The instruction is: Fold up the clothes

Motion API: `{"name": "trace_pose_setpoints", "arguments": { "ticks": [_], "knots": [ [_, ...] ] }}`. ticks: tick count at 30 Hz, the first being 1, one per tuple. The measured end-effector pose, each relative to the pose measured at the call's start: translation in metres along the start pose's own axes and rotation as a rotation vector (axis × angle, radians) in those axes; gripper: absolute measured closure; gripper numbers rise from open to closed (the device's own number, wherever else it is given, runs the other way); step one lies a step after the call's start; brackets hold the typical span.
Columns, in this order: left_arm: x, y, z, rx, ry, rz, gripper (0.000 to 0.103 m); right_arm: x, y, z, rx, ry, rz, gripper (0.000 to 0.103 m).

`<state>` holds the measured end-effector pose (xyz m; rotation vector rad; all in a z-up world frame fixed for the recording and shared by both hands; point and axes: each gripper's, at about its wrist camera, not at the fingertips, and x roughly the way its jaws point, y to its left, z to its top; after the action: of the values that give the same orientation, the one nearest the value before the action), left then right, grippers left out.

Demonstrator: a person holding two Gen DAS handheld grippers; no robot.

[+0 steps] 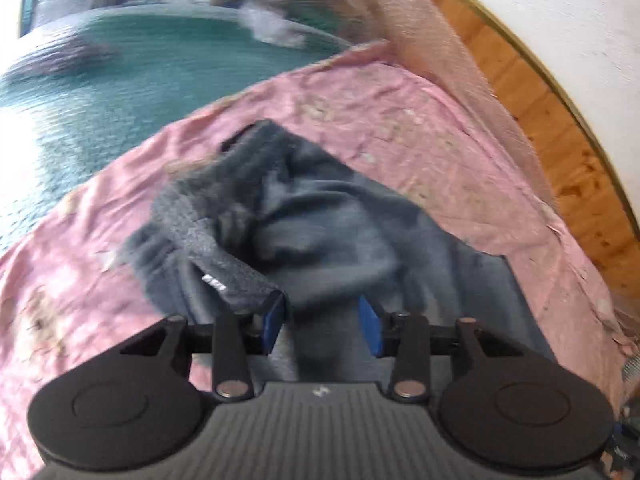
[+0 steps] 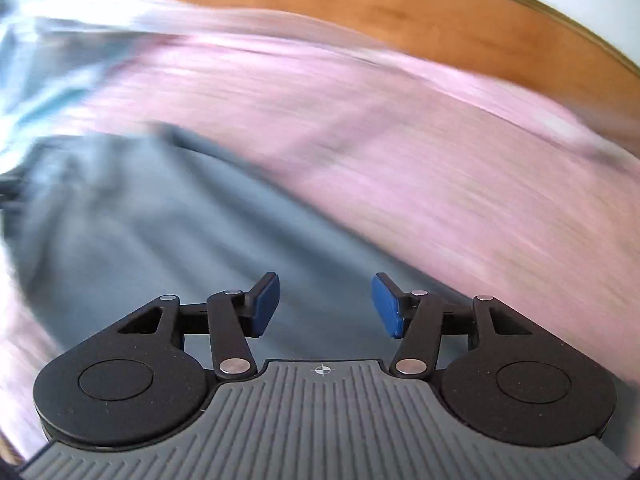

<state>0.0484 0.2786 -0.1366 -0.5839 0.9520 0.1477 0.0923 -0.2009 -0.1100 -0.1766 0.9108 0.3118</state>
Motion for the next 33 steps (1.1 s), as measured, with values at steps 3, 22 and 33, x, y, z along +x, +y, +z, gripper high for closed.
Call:
{"name": "trace_pose_setpoints", "arguments": {
  "ticks": [3, 22, 33],
  "knots": [
    [0.026, -0.013, -0.004, 0.145, 0.058, -0.003, 0.062, 0.056, 0.090, 0.054, -0.067, -0.008, 0.115, 0.048],
    [-0.027, 0.042, 0.016, 0.138, 0.019, -0.142, 0.053, 0.145, 0.199, 0.135, 0.026, 0.101, 0.181, 0.049],
    [0.009, 0.084, 0.009, 0.126, 0.111, -0.059, 0.073, 0.220, 0.171, 0.177, 0.191, 0.124, 0.035, 0.057]
  ]
}}
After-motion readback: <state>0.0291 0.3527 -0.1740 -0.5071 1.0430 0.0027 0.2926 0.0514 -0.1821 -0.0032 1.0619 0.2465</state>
